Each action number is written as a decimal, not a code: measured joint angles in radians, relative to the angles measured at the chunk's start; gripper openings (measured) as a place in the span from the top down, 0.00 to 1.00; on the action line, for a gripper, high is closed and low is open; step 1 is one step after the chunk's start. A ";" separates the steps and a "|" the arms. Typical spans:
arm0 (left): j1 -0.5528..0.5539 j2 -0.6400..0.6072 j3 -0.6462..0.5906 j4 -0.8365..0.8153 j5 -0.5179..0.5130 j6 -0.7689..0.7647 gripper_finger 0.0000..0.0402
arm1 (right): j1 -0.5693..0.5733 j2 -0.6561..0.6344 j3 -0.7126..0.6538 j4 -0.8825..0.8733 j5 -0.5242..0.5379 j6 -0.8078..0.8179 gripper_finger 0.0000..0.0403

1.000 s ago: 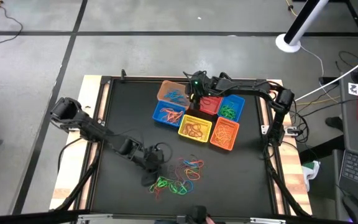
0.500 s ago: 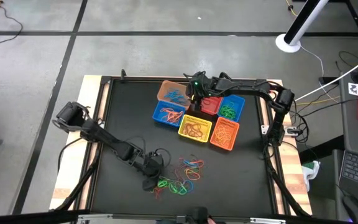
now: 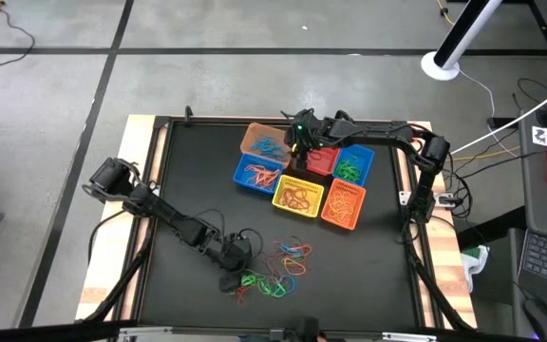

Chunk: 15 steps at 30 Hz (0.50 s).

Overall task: Sort rubber bands into baskets
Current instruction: Put the green rubber band into the right blue basket

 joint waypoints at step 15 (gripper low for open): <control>0.100 -0.101 0.000 -0.003 0.004 0.240 0.99 | 0.000 0.000 0.000 0.001 -0.422 0.014 0.57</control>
